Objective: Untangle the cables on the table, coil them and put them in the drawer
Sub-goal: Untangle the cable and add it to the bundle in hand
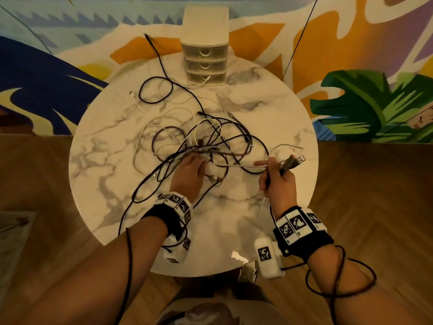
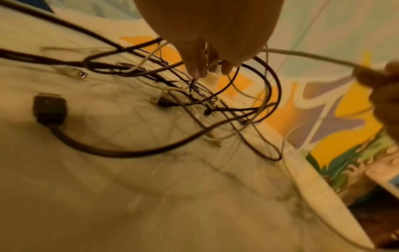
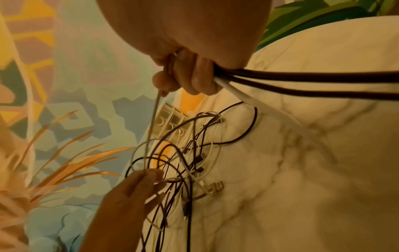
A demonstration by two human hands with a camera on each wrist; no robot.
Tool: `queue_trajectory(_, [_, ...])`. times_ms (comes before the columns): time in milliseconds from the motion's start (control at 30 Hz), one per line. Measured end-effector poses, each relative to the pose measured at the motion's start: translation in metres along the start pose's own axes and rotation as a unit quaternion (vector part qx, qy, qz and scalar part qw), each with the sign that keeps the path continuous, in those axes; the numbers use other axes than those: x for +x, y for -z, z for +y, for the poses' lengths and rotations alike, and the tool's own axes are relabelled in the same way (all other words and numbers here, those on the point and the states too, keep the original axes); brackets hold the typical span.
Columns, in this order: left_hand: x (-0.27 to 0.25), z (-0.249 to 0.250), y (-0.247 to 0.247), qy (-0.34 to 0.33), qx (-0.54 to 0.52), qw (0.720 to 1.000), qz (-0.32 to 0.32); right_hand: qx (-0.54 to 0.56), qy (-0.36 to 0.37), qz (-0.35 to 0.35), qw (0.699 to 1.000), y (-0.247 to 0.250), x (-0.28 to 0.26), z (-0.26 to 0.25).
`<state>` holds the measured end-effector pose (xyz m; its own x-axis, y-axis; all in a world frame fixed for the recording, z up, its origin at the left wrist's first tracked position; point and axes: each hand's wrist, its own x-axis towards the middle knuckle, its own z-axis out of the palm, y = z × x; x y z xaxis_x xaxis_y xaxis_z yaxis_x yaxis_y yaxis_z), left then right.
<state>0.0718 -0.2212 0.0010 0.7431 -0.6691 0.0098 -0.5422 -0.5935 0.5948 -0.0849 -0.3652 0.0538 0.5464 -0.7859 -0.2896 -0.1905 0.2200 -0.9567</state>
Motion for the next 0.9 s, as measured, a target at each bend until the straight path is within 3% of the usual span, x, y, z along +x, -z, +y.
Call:
queue_trajectory(67, [-0.002,0.003,0.004,-0.020,-0.007,0.998,0.058,0.015,-0.010,0.010,1.000,0.002,0.001,0.000])
queue_trajectory(133, [-0.006,-0.004,0.000,-0.043,0.033,0.998,0.014,0.011,-0.006,0.008,1.000,0.004,0.000,-0.002])
queue_trajectory(233, [-0.009,-0.015,0.000,0.004,0.061,0.997,-0.050,0.005,0.002,0.012,1.000,0.008,-0.001,-0.004])
queue_trajectory(300, [-0.005,-0.010,0.003,0.013,0.030,0.999,-0.024,0.009,0.001,0.032,0.999,0.011,-0.001,-0.004])
queue_trajectory(500, [-0.026,0.004,0.014,-0.056,-0.003,0.998,0.030,0.038,-0.015,0.077,0.996,0.024,0.003,-0.014])
queue_trajectory(567, [-0.031,0.004,0.016,-0.046,0.004,0.997,0.061,0.031,-0.015,0.077,0.996,0.026,0.004,-0.017])
queue_trajectory(700, [-0.033,0.002,0.020,-0.019,0.041,0.998,0.032,0.039,-0.016,0.072,0.996,0.027,0.004,-0.017])
queue_trajectory(800, [-0.027,0.012,0.031,0.020,0.039,0.997,0.064,0.054,-0.016,0.071,0.996,0.030,0.003,-0.018])
queue_trajectory(833, [-0.027,0.019,0.035,0.039,-0.005,0.999,0.013,0.058,-0.016,0.074,0.995,0.031,0.003,-0.019])
queue_trajectory(867, [-0.029,0.028,0.037,0.067,-0.057,0.992,-0.088,0.065,-0.017,0.078,0.995,0.034,0.004,-0.019])
queue_trajectory(900, [-0.033,0.039,0.038,0.095,-0.088,0.967,-0.222,0.070,-0.019,0.082,0.994,0.036,0.005,-0.021])
